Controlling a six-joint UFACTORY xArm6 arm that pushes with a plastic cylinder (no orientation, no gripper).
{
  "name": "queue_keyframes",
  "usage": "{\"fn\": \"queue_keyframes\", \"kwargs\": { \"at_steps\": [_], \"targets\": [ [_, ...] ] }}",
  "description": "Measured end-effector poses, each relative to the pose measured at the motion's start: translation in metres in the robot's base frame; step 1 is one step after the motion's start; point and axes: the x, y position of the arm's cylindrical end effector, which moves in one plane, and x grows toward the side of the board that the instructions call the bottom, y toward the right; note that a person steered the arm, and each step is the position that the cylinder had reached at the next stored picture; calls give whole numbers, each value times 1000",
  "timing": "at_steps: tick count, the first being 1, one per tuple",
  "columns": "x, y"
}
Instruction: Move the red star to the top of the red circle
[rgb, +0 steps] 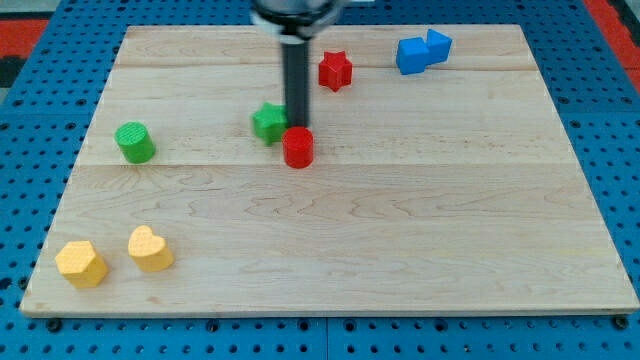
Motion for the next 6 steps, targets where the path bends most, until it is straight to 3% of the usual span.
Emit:
{"fn": "queue_keyframes", "kwargs": {
  "at_steps": [2,6],
  "targets": [
    [-22,-50],
    [-148,-47]
  ]
}}
